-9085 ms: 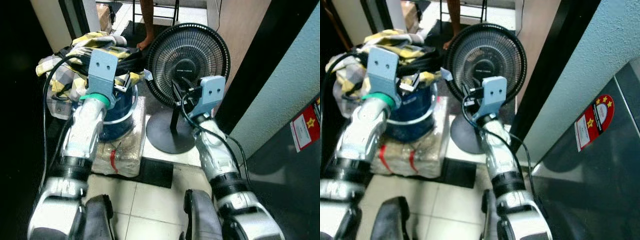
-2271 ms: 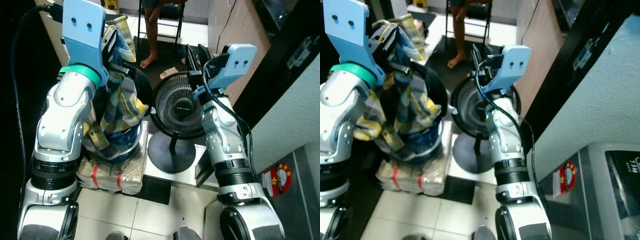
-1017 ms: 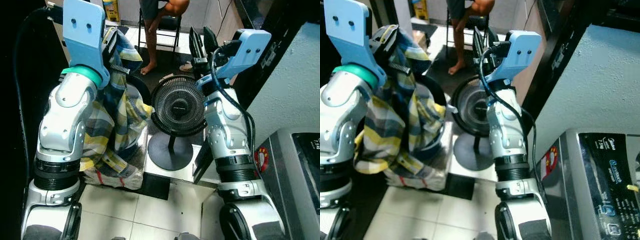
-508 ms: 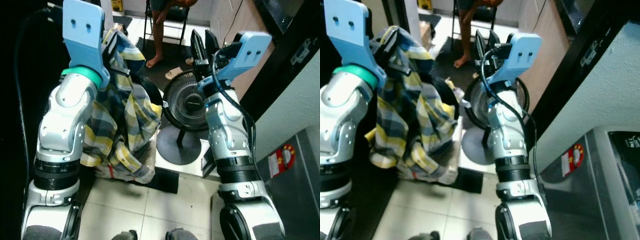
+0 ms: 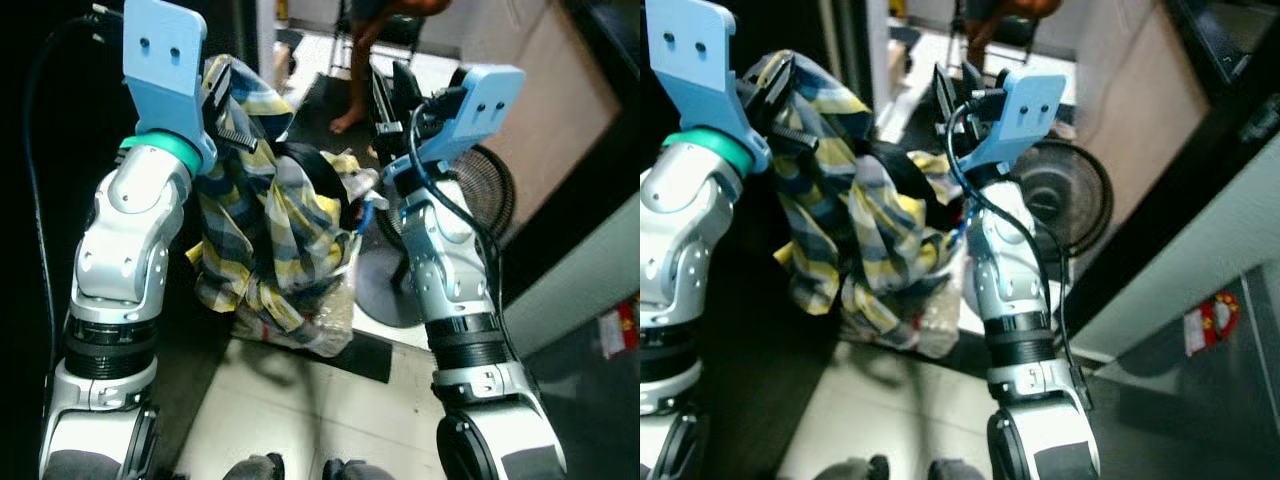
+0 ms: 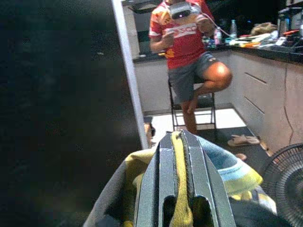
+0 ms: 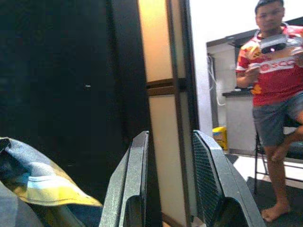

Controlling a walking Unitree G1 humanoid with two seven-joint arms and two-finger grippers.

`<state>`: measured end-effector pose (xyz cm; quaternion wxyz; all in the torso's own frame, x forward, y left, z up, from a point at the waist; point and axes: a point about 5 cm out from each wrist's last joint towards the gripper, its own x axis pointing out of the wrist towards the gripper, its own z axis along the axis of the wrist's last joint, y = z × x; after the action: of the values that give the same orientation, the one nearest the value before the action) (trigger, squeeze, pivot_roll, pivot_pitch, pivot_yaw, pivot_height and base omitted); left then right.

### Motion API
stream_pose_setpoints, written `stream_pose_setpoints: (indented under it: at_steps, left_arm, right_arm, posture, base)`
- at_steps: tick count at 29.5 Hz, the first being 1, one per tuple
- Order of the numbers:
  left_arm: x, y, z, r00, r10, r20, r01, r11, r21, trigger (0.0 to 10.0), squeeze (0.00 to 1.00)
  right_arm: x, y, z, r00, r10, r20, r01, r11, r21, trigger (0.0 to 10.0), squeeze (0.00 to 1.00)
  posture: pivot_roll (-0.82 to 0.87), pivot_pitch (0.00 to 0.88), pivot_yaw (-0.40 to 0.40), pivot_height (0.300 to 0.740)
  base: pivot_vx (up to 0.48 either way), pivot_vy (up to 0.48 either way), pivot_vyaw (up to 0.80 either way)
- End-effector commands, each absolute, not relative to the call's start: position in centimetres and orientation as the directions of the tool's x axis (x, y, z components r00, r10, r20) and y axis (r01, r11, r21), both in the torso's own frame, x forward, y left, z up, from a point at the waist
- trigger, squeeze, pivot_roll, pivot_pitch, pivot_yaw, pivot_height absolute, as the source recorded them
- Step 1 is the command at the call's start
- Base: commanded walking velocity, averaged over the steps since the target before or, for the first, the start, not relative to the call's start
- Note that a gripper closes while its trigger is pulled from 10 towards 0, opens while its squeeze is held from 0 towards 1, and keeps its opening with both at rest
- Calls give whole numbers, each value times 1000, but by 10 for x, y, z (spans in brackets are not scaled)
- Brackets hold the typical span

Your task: Clothes washing

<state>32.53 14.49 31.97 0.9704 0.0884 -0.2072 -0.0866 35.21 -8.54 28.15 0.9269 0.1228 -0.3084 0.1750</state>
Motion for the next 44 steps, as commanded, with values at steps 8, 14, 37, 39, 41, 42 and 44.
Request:
stream_pose_setpoints:
  at_steps: [8,14,37,39,41,42,44]
  left_arm:
    - [322,140,328,875,-224,430,144,967,211,10000,0]
    - [322,140,328,874,-226,430,144,966,214,10000,0]
    - [320,142,332,858,-230,460,130,962,240,10000,0]
    - [320,142,332,858,-230,460,128,962,242,10000,0]
    - [320,142,332,857,-231,460,129,961,243,10000,0]
    - [320,142,332,857,-232,460,131,961,242,10000,0]
    - [320,142,332,856,-234,461,132,961,242,10000,0]
  right_arm:
    - [352,-89,281,751,253,610,-393,914,105,10000,0]
    - [351,-88,281,750,254,611,-395,913,104,10000,0]
    - [350,-87,284,736,263,624,-406,909,97,10000,0]
    - [350,-87,284,736,263,624,-407,908,97,10000,0]
    - [350,-86,283,735,265,625,-409,908,96,10000,0]
    - [350,-86,283,735,266,624,-410,907,96,10000,0]
    - [350,-86,282,736,266,623,-411,906,99,10000,0]
  posture:
    - [83,15,-6,728]
    - [84,13,-7,728]
    - [88,10,-9,728]
    - [87,10,-9,728]
    - [88,11,-9,728]
    - [88,11,-9,728]
    - [87,13,-7,728]
  base:
    - [0,0,-800]
    - [0,0,-800]
    - [21,0,-661]
    - [472,0,0]
    - [472,0,0]
    - [472,0,0]
    - [472,0,0]
